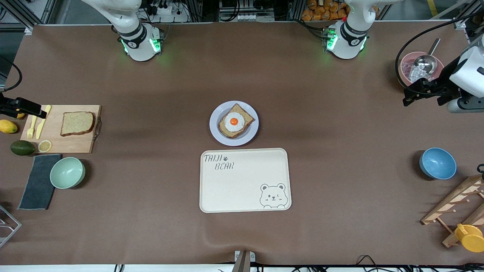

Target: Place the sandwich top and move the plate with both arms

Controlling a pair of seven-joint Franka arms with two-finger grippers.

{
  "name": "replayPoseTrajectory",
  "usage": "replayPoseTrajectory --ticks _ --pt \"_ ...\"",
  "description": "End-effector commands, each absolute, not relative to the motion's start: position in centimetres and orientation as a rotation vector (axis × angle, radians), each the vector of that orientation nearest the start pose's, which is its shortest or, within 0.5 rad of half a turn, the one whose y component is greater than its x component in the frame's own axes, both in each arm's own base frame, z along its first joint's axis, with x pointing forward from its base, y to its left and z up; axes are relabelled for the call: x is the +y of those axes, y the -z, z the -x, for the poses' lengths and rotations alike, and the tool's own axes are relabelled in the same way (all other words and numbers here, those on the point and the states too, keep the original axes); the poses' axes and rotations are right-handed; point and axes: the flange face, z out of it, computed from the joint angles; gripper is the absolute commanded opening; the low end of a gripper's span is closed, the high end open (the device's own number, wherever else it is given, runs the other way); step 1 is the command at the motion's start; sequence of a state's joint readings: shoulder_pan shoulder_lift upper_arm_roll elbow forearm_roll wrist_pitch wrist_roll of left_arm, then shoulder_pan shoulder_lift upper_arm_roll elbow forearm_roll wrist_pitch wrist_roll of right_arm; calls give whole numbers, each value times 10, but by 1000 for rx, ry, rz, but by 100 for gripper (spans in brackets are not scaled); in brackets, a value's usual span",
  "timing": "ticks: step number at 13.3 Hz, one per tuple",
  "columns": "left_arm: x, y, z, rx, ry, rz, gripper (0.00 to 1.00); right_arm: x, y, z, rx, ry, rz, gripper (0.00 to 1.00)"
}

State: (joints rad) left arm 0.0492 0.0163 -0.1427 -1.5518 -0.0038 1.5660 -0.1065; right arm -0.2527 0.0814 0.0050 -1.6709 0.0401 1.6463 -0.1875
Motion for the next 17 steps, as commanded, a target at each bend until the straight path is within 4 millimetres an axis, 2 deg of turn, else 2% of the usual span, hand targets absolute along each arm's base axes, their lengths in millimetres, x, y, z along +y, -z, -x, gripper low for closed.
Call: replayPoseTrajectory --ticks 1,4,6,9,11,17 --pt "-53 -628 -554 -48 1 3167 100 -171 -510 -560 92 -185 3032 100" --pt "-52 -631 -551 -53 10 3166 100 -207 -480 -558 93 -224 2986 100" --pt "-51 -631 -552 -55 13 3167 100 -224 -461 -554 106 -233 2974 100" --pt "-49 -631 -552 -60 8 3166 100 -243 -437 -538 127 -267 2952 100" --pt "-48 -631 -552 -65 8 3166 100 -256 -411 -528 103 -244 2954 100" --pt "-47 -630 -553 -68 6 3166 100 -313 -365 -493 66 -238 2925 100"
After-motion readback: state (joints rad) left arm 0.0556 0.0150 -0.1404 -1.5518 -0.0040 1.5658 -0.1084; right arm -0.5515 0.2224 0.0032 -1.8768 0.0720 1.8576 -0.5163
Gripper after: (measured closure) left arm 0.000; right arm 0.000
